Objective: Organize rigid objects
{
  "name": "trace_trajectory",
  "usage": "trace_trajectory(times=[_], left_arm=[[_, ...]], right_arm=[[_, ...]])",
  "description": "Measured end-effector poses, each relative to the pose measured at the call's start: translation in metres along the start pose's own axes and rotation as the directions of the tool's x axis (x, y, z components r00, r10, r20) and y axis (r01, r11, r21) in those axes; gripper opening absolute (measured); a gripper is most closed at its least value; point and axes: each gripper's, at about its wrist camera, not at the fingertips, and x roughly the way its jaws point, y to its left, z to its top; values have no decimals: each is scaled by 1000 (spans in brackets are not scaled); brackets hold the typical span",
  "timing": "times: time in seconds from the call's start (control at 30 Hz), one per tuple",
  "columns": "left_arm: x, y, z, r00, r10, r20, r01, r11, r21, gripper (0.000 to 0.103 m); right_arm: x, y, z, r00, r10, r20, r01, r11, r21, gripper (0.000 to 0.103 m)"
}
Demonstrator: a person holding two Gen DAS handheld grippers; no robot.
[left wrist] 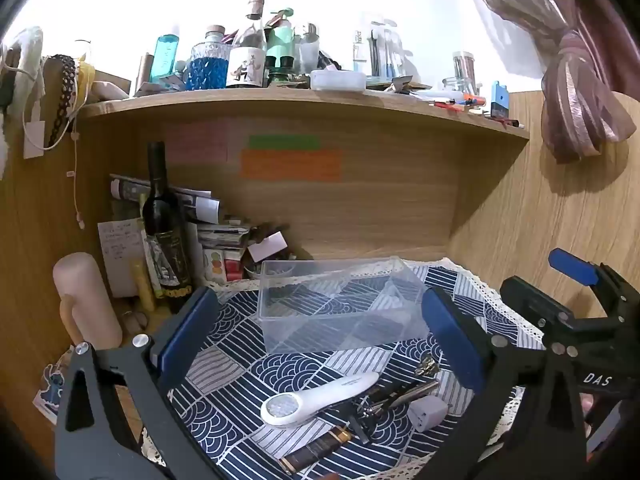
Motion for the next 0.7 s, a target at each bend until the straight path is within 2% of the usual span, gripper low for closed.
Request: trace_trajectory(times=[0.7], left_arm=[[-4, -5, 3, 1000, 1, 8, -1, 1000, 7, 103]], right_arm=[[2, 0, 2, 1000, -1, 8, 1, 1000, 15, 103]])
